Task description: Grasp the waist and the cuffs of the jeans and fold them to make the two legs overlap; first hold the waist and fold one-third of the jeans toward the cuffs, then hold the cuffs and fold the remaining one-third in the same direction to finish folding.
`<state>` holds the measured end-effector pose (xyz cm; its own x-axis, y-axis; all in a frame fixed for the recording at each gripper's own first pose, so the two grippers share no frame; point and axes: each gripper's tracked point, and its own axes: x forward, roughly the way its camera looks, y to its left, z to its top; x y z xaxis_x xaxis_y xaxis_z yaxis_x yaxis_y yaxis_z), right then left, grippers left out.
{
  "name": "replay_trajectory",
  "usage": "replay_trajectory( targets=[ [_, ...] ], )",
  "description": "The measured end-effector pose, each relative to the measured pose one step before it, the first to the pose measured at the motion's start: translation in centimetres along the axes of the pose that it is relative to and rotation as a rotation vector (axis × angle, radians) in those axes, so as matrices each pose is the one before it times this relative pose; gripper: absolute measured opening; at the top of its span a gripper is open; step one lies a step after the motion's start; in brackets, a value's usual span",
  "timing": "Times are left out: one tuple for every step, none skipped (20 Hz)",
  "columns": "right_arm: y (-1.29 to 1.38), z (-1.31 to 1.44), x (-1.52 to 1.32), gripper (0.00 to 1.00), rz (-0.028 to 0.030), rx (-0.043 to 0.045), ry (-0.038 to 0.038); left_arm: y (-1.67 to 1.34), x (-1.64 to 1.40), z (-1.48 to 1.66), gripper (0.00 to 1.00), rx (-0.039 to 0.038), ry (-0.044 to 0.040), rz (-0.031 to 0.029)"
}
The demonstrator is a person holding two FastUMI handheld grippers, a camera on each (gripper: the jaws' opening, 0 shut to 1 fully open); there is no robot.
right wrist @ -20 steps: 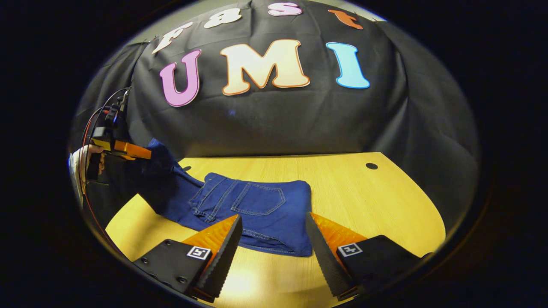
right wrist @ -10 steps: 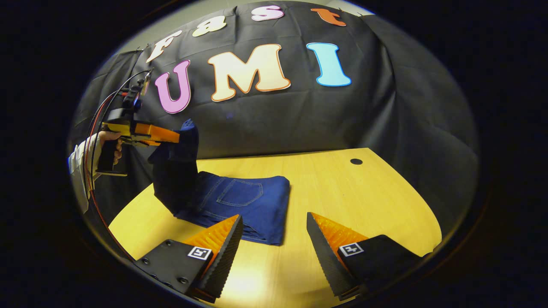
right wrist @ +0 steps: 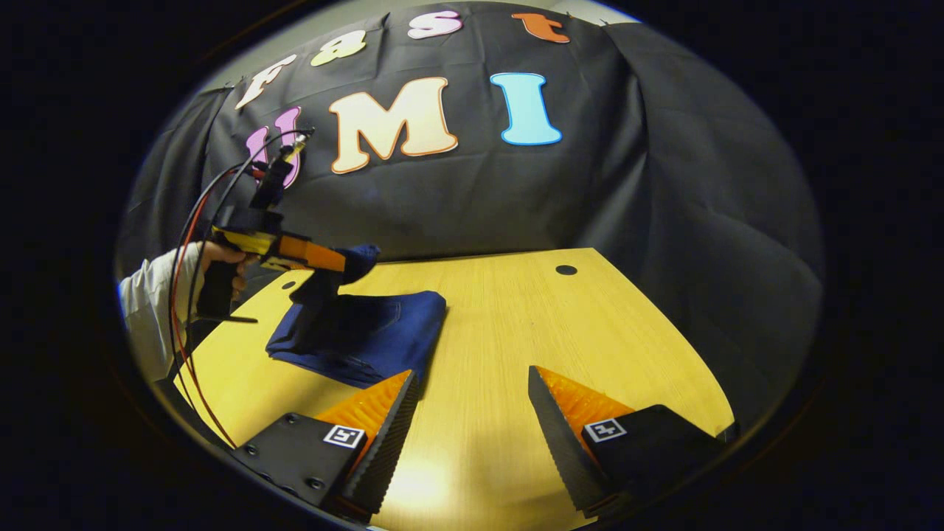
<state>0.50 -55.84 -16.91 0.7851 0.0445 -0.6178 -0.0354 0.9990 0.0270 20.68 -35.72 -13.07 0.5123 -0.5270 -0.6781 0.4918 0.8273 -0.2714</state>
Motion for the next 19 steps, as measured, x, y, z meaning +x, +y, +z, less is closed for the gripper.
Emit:
replay_trajectory(
  targets=[
    [-0.127,0.246,-0.030,0.89,0.00602,-0.00328,-0.00410,-0.239,0.534,-0.617,0.00,0.02939,-0.00289,0.01046],
    [0.117,0.165,0.056,0.92,0.00917,-0.00483,-0.00356,-0.709,0.050,-0.163,0.00,0.01540,-0.01397,-0.00958],
    [0.287,0.377,0.177,0.92,0.01339,-0.00470,-0.00391,-0.838,-0.605,0.677,0.10,0.00325,-0.03670,-0.00739],
    [0.532,0.578,0.050,0.92,0.01694,-0.00287,-0.01030,-1.046,-0.674,1.000,0.30,-0.00207,-0.05128,-0.01946],
    [0.705,0.841,0.087,0.89,0.02454,-0.00101,-0.01719,-0.601,-0.936,1.424,0.51,0.00808,-0.05694,0.00292],
    [0.940,0.997,-0.042,0.92,0.02099,-0.00500,-0.02076,-0.118,-2.425,1.621,0.72,0.02315,-0.06328,0.01427],
    [0.832,1.135,0.025,0.92,0.02006,-0.00685,-0.02625,0.150,-2.160,1.806,0.93,0.02158,-0.07359,0.01436],
    [1.210,1.247,-0.033,0.92,0.02242,-0.00326,-0.02895,0.090,-2.001,1.662,0.94,0.02101,-0.06492,0.01765],
    [1.328,1.152,-0.157,0.92,0.02110,0.00173,-0.03255,0.386,-2.082,1.368,0.95,0.02184,-0.04682,0.01970],
    [1.488,1.341,-0.209,0.92,0.01806,0.00453,-0.03706,0.744,-2.582,1.025,0.95,0.02133,-0.03575,0.01939],
    [1.561,1.426,-0.196,0.93,0.02161,0.00383,-0.03962,0.912,-2.263,0.829,0.95,0.01306,-0.03018,0.02577],
    [1.745,1.568,-0.321,0.93,0.01722,0.00280,-0.03779,0.821,-2.195,0.706,0.95,0.00065,-0.02402,0.02704],
    [1.489,1.434,-0.374,0.97,0.01088,-0.00175,-0.03589,1.178,-2.141,0.604,0.95,-0.00233,-0.03156,0.03648],
    [1.615,1.645,-0.570,0.97,0.00888,-0.00119,-0.03496,0.980,-1.782,0.586,0.95,-0.00168,-0.02576,0.02421],
    [1.722,1.488,-0.554,0.92,0.01527,0.00072,-0.03865,0.994,-1.794,0.382,0.94,-0.00122,-0.01405,0.02499],
    [1.799,1.782,-0.548,0.92,0.01855,-0.00433,-0.04560,1.108,-1.773,0.194,0.94,-0.00121,-0.00801,0.02325],
    [1.606,1.466,-0.221,0.99,0.01645,-0.00688,-0.03654,1.248,-1.774,0.257,0.94,0.00271,-0.00691,0.02612],
    [1.509,0.795,-0.211,1.00,0.01598,-0.00660,-0.01671,1.270,-1.251,0.198,0.94,0.00665,-0.01713,0.02675],
    [1.265,0.580,-0.142,0.98,0.01480,-0.00905,-0.01416,0.906,-1.278,0.525,0.95,0.01151,-0.02012,0.01808]
  ],
)
